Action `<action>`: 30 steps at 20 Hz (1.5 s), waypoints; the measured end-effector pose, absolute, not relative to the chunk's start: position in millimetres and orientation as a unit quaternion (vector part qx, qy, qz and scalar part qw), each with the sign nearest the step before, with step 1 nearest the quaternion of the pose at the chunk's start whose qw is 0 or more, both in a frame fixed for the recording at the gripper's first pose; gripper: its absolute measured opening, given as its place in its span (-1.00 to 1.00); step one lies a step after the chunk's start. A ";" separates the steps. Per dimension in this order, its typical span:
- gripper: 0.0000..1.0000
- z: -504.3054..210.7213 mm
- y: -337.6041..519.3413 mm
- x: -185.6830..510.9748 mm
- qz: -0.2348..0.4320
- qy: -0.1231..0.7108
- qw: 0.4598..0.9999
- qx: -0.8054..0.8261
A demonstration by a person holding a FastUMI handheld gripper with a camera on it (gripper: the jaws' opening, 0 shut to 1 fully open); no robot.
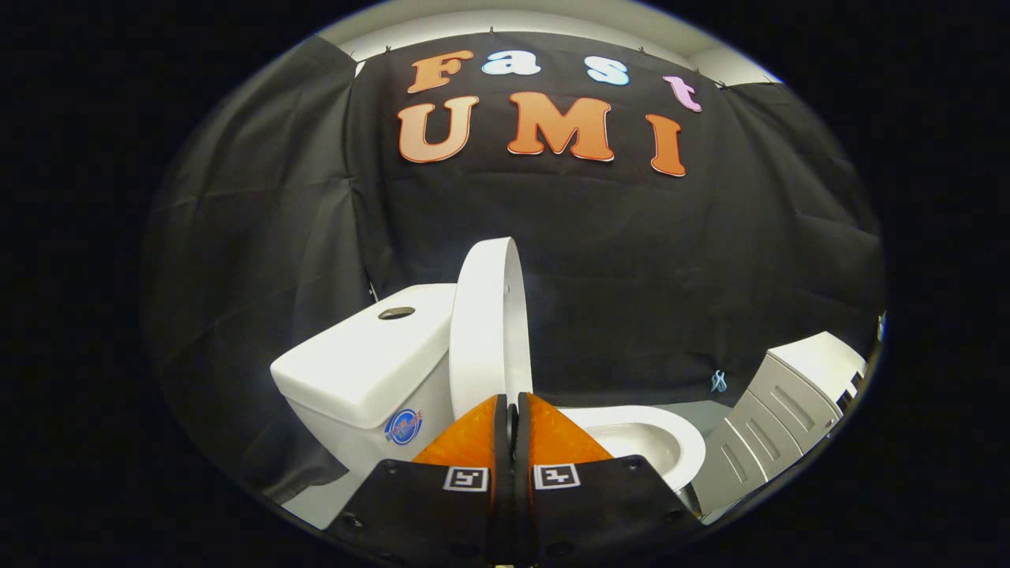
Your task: Open the toilet lid.
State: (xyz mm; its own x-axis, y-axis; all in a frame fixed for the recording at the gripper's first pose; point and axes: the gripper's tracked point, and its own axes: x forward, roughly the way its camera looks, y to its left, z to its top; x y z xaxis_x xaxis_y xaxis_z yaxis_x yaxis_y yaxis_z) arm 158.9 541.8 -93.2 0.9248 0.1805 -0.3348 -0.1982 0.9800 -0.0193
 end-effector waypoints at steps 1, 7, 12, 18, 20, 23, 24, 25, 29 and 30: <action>-0.85 -94.0 548.0 157.6 0.101 0.166 0.980 -0.039; -0.85 -95.5 568.5 157.5 0.102 0.158 0.981 -0.048; -0.85 -98.9 583.9 154.2 0.108 0.155 0.980 -0.066; -0.85 -99.2 586.2 154.4 0.082 0.146 0.981 -0.094; -0.85 -99.5 587.2 153.9 0.078 0.145 0.981 -0.100; -0.84 -100.8 586.4 155.4 0.077 0.148 0.981 -0.096; -0.83 -100.5 584.9 155.2 0.078 0.148 0.981 -0.097; -0.83 -100.0 586.7 157.1 0.083 0.150 0.981 -0.095; -0.63 -100.1 580.6 156.0 0.082 0.157 0.981 -0.083; -0.52 -98.4 578.7 157.6 0.078 0.158 0.981 -0.084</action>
